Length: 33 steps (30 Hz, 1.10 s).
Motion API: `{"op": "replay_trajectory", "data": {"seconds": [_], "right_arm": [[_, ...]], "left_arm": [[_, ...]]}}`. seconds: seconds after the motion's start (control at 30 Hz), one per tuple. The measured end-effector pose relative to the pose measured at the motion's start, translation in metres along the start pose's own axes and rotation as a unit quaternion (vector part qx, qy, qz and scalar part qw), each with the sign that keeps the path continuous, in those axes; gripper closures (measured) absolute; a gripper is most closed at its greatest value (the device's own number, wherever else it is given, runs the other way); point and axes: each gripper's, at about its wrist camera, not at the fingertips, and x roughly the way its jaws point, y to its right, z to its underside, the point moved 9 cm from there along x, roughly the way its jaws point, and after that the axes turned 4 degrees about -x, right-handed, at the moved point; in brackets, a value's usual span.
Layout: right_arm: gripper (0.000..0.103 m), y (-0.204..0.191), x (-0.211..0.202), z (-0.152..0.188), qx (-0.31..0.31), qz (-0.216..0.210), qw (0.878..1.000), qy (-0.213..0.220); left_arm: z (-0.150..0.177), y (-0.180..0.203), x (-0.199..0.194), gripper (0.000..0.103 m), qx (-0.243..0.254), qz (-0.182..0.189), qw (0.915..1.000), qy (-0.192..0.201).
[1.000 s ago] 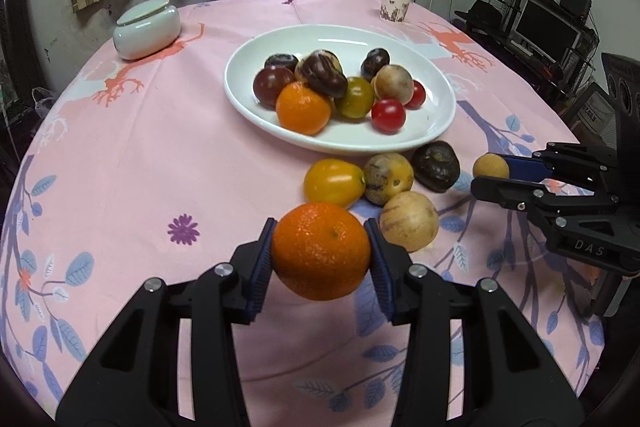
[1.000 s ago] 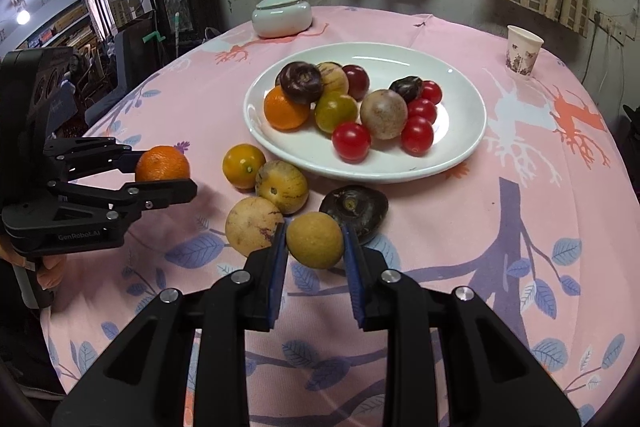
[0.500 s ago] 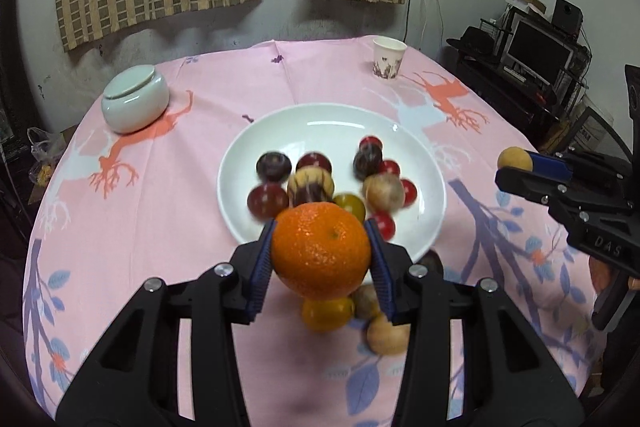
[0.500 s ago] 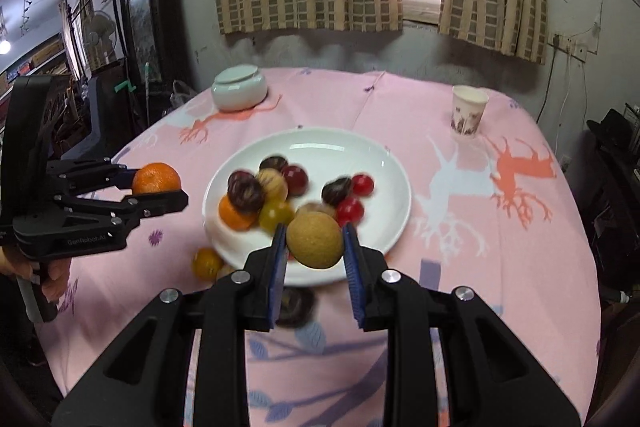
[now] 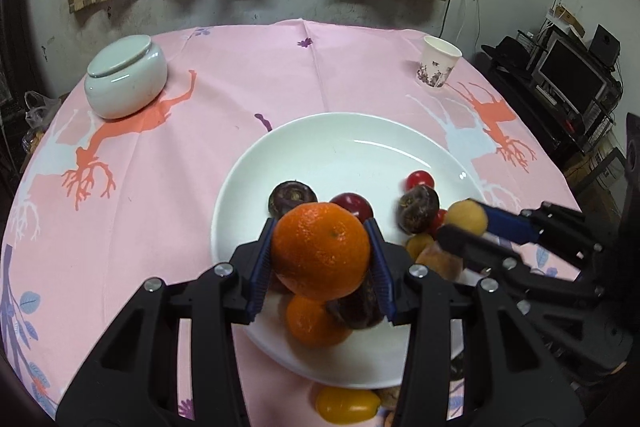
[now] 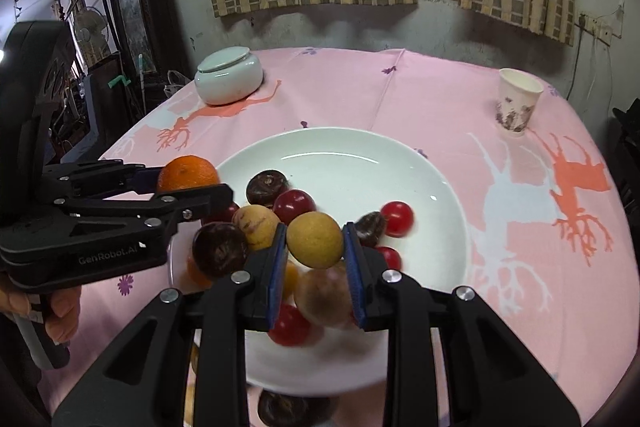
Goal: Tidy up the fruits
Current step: 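Carry both fruits over the white plate and open both tools, then move both tools back toward the fruit pile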
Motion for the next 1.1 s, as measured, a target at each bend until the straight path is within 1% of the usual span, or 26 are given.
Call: {"op": "replay_trajectory", "data": {"seconds": [0.07, 0.1, 0.13, 0.17, 0.27, 0.43, 0.57, 0.6, 0.67, 0.73, 0.9, 1.0, 1.1], "right_arm": [[0.075, 0.002, 0.006, 0.001, 0.017, -0.001, 1.000, -0.011], [0.075, 0.003, 0.008, 0.003, 0.022, 0.002, 1.000, -0.015], [0.074, 0.006, 0.007, 0.004, 0.025, 0.007, 1.000, -0.015], [0.074, 0.007, 0.004, 0.005, 0.026, 0.012, 1.000, -0.010], [0.074, 0.009, -0.004, 0.006, 0.030, 0.001, 1.000, 0.008], [0.074, 0.011, -0.019, 0.007, 0.048, -0.004, 0.999, 0.019], [0.073, 0.010, -0.041, 0.016, 0.047, -0.005, 0.998, 0.031], [0.071, 0.011, -0.045, 0.019, 0.049, -0.006, 0.998, 0.032], [0.046, 0.015, -0.058, 0.027, 0.056, -0.004, 0.998, 0.040], [0.046, 0.018, -0.070, 0.034, 0.060, -0.005, 0.997, 0.047], [0.046, 0.025, -0.089, 0.055, 0.070, 0.001, 0.997, 0.043], [0.046, 0.025, -0.095, 0.070, 0.089, -0.012, 0.995, 0.030], [0.046, 0.021, -0.099, 0.078, 0.094, -0.022, 0.995, 0.032]], "left_arm": [[-0.001, -0.004, 0.004, 0.057, -0.007, -0.012, 0.9999, -0.001], [-0.002, -0.005, 0.004, 0.053, -0.010, -0.016, 0.9998, 0.002], [-0.002, -0.006, 0.003, 0.051, -0.011, -0.018, 0.9998, 0.005], [-0.003, -0.006, -0.001, 0.049, -0.008, -0.022, 0.9997, 0.012], [-0.002, -0.007, -0.011, 0.039, -0.012, -0.016, 0.9996, 0.019], [0.009, -0.006, -0.028, 0.038, -0.017, -0.014, 0.9995, 0.021], [0.021, -0.005, -0.049, 0.033, -0.007, -0.014, 0.9994, 0.031], [0.025, -0.005, -0.054, 0.032, -0.006, -0.014, 0.9993, 0.034], [0.034, -0.004, -0.062, 0.031, -0.004, -0.012, 0.9993, 0.035], [0.042, -0.004, -0.069, 0.031, -0.001, -0.011, 0.9993, 0.036], [0.066, 0.001, -0.079, 0.030, 0.014, -0.014, 0.9990, 0.041], [0.077, 0.002, -0.080, 0.028, 0.015, -0.010, 0.9993, 0.033], [0.088, 0.002, -0.080, 0.027, 0.010, -0.008, 0.9996, 0.026]]}}
